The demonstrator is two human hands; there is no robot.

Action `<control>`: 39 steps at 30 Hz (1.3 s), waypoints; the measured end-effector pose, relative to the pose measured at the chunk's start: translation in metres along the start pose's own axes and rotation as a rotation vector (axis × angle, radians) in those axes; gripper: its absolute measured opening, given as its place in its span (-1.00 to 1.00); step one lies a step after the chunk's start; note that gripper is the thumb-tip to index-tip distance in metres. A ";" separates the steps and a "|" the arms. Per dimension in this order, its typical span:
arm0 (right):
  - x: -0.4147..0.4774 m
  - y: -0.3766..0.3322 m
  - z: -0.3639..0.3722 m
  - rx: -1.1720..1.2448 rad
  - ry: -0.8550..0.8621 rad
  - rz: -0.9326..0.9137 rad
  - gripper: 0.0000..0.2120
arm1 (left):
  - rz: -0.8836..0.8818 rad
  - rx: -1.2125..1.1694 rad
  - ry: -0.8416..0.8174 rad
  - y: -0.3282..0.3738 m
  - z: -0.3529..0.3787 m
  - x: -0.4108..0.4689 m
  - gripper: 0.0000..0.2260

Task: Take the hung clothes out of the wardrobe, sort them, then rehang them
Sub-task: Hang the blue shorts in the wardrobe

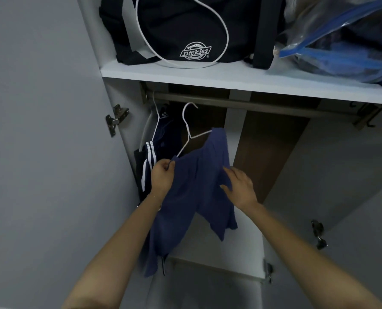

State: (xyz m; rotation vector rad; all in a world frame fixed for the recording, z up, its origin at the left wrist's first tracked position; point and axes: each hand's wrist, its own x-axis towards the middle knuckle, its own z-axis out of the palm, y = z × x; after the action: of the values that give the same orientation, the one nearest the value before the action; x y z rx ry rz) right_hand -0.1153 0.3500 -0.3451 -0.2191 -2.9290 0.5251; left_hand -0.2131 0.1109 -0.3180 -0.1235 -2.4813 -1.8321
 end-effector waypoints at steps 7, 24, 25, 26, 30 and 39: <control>0.035 0.010 -0.009 0.002 0.007 -0.057 -0.43 | -0.017 0.002 0.102 0.021 0.021 0.043 -0.76; 0.091 0.045 0.007 0.060 -0.109 -0.096 -0.43 | -0.099 -0.049 0.311 -0.005 0.054 0.099 -0.66; 0.092 0.045 0.008 0.067 -0.111 -0.104 -0.43 | -0.087 -0.046 0.332 -0.003 0.055 0.099 -0.65; 0.094 0.045 0.008 0.072 -0.116 -0.112 -0.44 | -0.080 -0.040 0.352 -0.003 0.056 0.100 -0.63; 0.100 0.039 0.010 0.099 -0.129 -0.146 -0.44 | -0.076 -0.002 0.369 -0.003 0.053 0.101 -0.65; 0.115 0.016 0.018 0.168 -0.116 -0.237 -0.41 | 0.038 0.128 0.213 -0.002 0.044 0.075 -0.88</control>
State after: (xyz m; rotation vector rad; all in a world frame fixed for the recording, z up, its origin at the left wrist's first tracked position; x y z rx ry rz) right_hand -0.2290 0.3785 -0.3525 0.1834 -2.9427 0.7628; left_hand -0.2874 0.1552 -0.3263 0.0296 -2.4210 -1.5748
